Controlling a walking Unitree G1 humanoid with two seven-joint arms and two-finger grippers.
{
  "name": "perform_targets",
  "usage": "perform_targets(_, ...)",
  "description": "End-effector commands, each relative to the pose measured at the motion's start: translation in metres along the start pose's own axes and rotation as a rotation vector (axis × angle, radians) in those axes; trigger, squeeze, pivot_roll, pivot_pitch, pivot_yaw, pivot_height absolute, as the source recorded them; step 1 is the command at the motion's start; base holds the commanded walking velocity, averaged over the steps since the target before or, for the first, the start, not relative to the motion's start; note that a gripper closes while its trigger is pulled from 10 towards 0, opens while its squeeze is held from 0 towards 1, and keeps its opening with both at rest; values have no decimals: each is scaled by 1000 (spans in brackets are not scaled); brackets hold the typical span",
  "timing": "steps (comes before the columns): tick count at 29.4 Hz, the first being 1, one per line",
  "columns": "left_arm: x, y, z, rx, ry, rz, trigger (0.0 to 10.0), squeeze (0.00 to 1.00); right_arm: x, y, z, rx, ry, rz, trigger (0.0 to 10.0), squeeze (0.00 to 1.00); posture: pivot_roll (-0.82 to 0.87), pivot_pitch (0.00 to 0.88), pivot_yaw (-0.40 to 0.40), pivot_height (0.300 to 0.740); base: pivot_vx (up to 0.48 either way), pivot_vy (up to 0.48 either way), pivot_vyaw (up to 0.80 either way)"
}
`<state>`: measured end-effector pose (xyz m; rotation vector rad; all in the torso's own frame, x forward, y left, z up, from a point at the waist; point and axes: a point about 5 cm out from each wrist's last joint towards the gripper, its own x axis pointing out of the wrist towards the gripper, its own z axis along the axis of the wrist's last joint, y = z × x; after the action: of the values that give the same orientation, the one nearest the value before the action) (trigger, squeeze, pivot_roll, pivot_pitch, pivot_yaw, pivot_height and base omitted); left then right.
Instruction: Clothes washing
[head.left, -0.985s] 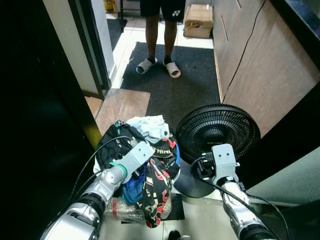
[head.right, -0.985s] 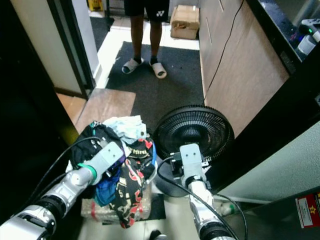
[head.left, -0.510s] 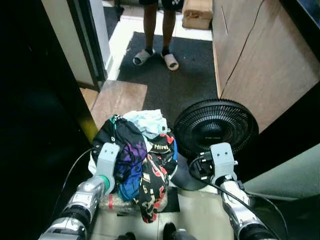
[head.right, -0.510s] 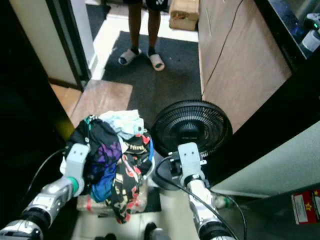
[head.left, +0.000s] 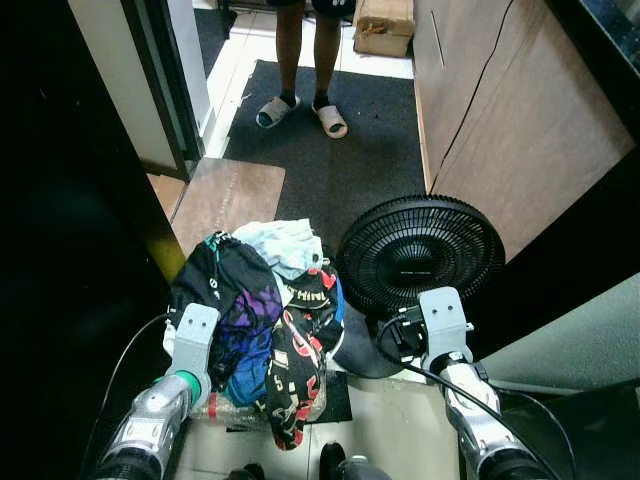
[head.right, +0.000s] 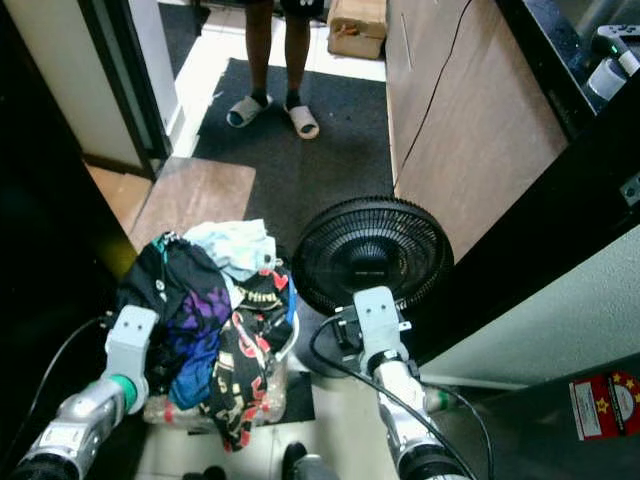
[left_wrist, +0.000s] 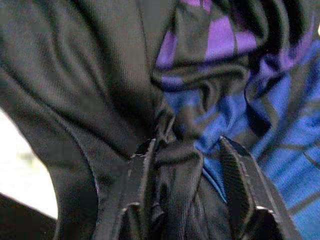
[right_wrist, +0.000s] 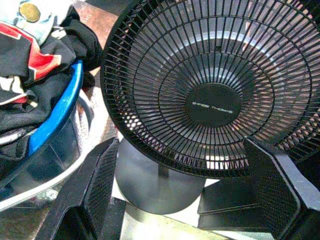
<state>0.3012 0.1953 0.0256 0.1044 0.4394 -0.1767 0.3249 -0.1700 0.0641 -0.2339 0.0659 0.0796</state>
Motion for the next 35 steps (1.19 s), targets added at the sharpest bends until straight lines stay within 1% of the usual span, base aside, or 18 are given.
perform_targets(1, -9, -4, -30, -16, 103, -5, 0, 0, -7, -3, -12, 8, 45, -10, 10000, 0, 18, 299, -7, 740, 0, 0, 0)
perform_targets(2, -10, -6, -28, -4, 70, -15, 0, 0, -8, -4, -12, 8, 45, -14, 10000, 0, 14, 296, -3, 740, 0, 0, 0)
perform_targets(3, -10, -6, -28, -4, 70, -15, 0, 0, -8, -4, -12, 8, 45, -14, 10000, 0, 14, 296, -3, 740, 0, 0, 0)
perform_targets(5, -11, -9, -25, 33, 29, -28, 0, 0, -9, -5, -14, 10, 47, -23, 10000, 0, 8, 293, 2, 740, 0, 0, 0)
perform_targets(19, -19, -12, -22, 102, -28, -35, 0, 0, -10, -5, -14, 14, 49, -26, 10000, 0, 11, 288, -2, 740, 0, 0, 0)
perform_targets(20, -19, -13, -16, 111, -56, -37, 0, 0, -9, -5, -12, 15, 47, -26, 10000, 0, 12, 284, -3, 740, 0, 0, 0)
perform_targets(21, -19, -17, -3, 111, -111, -45, 0, 0, -7, -5, -11, 15, 43, -26, 10000, 0, 16, 272, -2, 740, 0, 0, 0)
perform_targets(22, -19, -23, 21, 111, -190, -56, 0, 0, -6, -6, -9, 17, 37, -28, 10000, 0, 21, 258, -2, 740, 0, 0, 0)
perform_targets(24, -19, -23, 21, 111, -190, -56, 0, 0, -6, -6, -9, 17, 37, -28, 10000, 0, 21, 258, -2, 740, 0, 0, 0)
perform_targets(25, -20, -27, 36, 110, -243, -64, 0, 0, -4, -6, -7, 19, 33, -30, 10000, 0, 21, 258, -2, 740, 0, 0, 0)
perform_targets(26, -22, -32, 67, 98, -341, -71, 10000, 0, -2, -6, -5, 23, 25, -33, 10000, 0, 31, 234, -1, 740, 0, 0, 0)
perform_targets(27, -25, -37, 95, 78, -424, -79, 10000, 0, 0, -5, -2, 27, 18, -36, 10000, 0, 37, 220, 0, 740, 0, 0, 0)
perform_targets(28, -25, -37, 95, 78, -424, -79, 10000, 0, 0, -5, -2, 27, 18, -36, 10000, 0, 37, 220, 0, 740, 0, 0, 0)
perform_targets(29, -31, -43, 129, 55, -524, -99, 10000, 0, 2, -5, 2, 33, 8, -39, 10000, 0, 42, 198, 1, 740, 0, 0, 0)
perform_targets(31, -31, -43, 129, 55, -524, -99, 10000, 0, 2, -5, 2, 33, 8, -39, 10000, 0, 42, 198, 1, 740, 0, 0, 0)
perform_targets(32, -36, -47, 150, 41, -587, -116, 10000, 0, 4, -4, 4, 36, 2, -40, 10000, 0, 44, 192, 2, 740, 0, 0, 0)
perform_targets(33, -43, -53, 181, 32, -674, -138, 10000, 0, 7, -3, 8, 41, -9, -41, 10000, 0, 54, 155, 4, 740, 0, 0, 0)
perform_targets(35, -43, -53, 181, 32, -674, -138, 10000, 0, 7, -3, 8, 41, -9, -41, 10000, 0, 54, 155, 4, 740, 0, 0, 0)
